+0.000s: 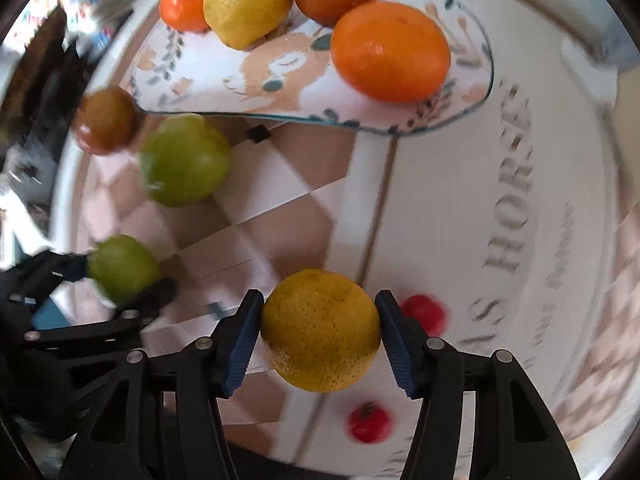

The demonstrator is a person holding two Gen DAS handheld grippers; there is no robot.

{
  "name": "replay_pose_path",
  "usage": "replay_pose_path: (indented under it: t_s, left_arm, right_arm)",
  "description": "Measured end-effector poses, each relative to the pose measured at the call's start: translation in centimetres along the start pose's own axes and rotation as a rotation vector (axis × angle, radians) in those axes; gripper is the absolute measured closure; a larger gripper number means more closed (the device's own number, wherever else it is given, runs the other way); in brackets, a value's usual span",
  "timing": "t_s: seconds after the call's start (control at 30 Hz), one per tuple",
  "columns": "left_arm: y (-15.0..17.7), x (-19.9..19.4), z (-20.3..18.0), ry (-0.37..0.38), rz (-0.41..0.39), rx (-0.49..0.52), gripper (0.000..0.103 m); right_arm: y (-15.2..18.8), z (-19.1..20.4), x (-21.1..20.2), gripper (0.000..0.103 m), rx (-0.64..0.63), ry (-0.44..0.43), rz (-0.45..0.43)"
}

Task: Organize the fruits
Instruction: 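Lift the green lime with the left tool while the right tool carries the yellow citrus toward the plate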

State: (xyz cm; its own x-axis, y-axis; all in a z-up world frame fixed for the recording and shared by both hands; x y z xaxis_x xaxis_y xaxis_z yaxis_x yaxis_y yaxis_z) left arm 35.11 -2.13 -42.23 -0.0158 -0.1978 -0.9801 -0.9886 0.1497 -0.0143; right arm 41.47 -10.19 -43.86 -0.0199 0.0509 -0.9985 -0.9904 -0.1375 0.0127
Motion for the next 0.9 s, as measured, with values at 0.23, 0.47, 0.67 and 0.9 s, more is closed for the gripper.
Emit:
replay_pose_path:
  t_s: [0.23, 0.47, 0.67, 0.9]
  left_arm:
    - [-0.6, 0.1, 1.1, 0.007, -0.004, -0.015, 0.044]
    - [-0.1, 0.3, 3.0, -0.002, 0.001, -0.023, 0.044]
    - [-0.2, 0.8, 3.0, 0.000, 0.008, -0.035, 0.044]
    - [0.3, 0.8, 3.5, -0.006, 0.014, -0.040, 0.044]
  right_arm:
    - [1.5, 0.5, 1.3, 0.040, 0.138, -0.236, 0.049]
    - [1.8, -0.5, -1.7, 0.031, 0.069, -0.062, -0.064]
    - [3.5, 1.7, -2.7, 0.030, -0.042, -0.084, -0.061]
    - [4.8, 4.6, -0.8, 0.030, -0.036, -0.219, 0.015]
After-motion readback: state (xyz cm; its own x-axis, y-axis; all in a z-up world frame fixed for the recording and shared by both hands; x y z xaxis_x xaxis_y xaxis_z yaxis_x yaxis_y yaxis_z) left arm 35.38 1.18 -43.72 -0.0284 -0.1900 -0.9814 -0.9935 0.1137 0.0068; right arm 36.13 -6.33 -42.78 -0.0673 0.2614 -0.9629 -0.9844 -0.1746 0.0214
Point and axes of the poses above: each gripper's, at about its wrist camera, not at the fingertips, and x roughly the way its jaws point, z to its left, y to its underside, the point moved 7 cm from there along x, roughly the way its jaws point, and after that the axes turned 7 degrees about y, right-handed, at the moved point
